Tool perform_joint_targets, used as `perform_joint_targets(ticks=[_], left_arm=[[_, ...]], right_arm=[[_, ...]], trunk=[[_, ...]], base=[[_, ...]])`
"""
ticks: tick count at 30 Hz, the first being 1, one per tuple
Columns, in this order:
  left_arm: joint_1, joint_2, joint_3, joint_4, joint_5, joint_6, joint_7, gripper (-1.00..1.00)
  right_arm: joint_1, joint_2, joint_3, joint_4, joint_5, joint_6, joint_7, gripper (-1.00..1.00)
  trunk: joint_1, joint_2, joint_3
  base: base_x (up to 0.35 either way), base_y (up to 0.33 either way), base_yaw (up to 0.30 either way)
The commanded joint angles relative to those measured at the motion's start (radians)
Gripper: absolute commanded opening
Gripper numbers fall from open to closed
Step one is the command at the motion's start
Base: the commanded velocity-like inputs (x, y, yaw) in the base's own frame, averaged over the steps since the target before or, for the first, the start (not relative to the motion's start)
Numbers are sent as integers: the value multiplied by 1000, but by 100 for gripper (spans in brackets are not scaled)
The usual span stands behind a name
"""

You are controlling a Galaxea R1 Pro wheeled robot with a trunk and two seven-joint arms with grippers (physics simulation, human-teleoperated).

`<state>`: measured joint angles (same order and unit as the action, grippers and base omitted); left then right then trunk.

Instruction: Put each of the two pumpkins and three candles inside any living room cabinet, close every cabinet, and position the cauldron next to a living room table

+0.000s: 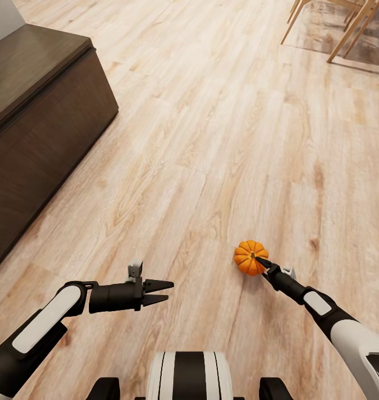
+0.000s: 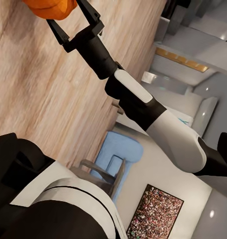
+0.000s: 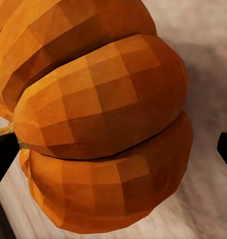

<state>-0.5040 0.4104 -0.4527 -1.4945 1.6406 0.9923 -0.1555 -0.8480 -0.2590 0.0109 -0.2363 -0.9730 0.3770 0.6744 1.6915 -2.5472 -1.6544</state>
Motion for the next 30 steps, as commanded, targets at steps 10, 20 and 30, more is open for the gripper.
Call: perform_joint_targets(ticks=[10, 20, 30], left_arm=[[-1, 1, -1, 0, -9, 0, -10, 100], [-1, 1, -1, 0, -10, 0, -10, 100], [-1, 1, -1, 0, -10, 0, -10, 100]], right_arm=[[0, -1, 1, 0, -9, 9, 0, 100], [0, 0, 2, 0, -9, 11, -6, 100], [0, 0, 3, 0, -9, 14, -6, -100]], trunk=[[0, 0, -1], [0, 0, -1], [0, 0, -1]], base=[[58, 0, 0], [62, 27, 0], [2, 1, 0]])
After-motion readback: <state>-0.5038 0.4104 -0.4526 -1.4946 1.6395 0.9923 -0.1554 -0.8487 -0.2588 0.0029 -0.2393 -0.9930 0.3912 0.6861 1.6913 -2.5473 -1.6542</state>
